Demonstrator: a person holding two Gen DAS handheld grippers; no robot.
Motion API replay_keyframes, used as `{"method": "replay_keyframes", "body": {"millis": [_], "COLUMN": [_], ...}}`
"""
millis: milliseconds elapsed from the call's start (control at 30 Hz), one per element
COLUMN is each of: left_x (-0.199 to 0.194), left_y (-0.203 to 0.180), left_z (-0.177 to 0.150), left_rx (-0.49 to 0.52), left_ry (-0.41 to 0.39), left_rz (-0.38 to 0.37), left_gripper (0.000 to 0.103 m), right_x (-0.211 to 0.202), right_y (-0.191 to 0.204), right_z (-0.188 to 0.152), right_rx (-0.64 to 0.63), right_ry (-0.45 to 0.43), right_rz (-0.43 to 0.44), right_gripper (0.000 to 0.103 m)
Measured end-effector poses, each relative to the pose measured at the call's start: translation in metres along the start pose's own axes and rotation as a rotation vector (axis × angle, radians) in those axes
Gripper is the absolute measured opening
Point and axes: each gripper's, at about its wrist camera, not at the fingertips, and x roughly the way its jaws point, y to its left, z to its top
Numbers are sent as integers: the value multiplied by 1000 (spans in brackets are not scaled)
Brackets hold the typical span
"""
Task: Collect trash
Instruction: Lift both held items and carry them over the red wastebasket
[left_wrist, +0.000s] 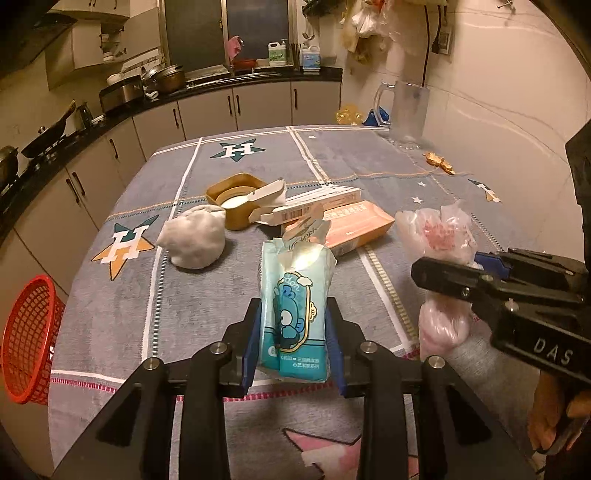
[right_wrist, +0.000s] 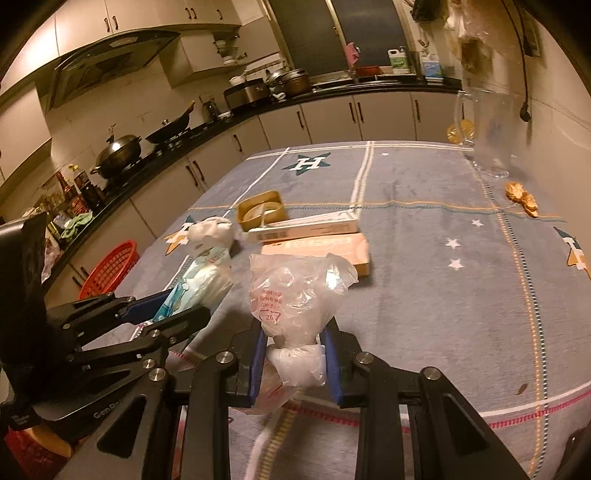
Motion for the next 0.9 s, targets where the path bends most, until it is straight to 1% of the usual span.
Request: {"method": "replay_keyframes", "body": {"millis": [267, 600, 900], "left_x": [-6, -10, -11], "left_y": [11, 19, 29], "left_z": [-2, -5, -9], "left_rx": [-19, -36, -55], "left_ry": [-13, -27, -25], "left_rz": [0, 10, 16], "left_gripper": [32, 32, 32], "right_x": [6, 8, 11], "right_y": [7, 20, 25], "right_z": [0, -1, -2], "right_rx": [12, -5, -6], "right_ry": [26, 32, 44], "right_rz": [16, 20, 26], "right_gripper": [30, 30, 30]}}
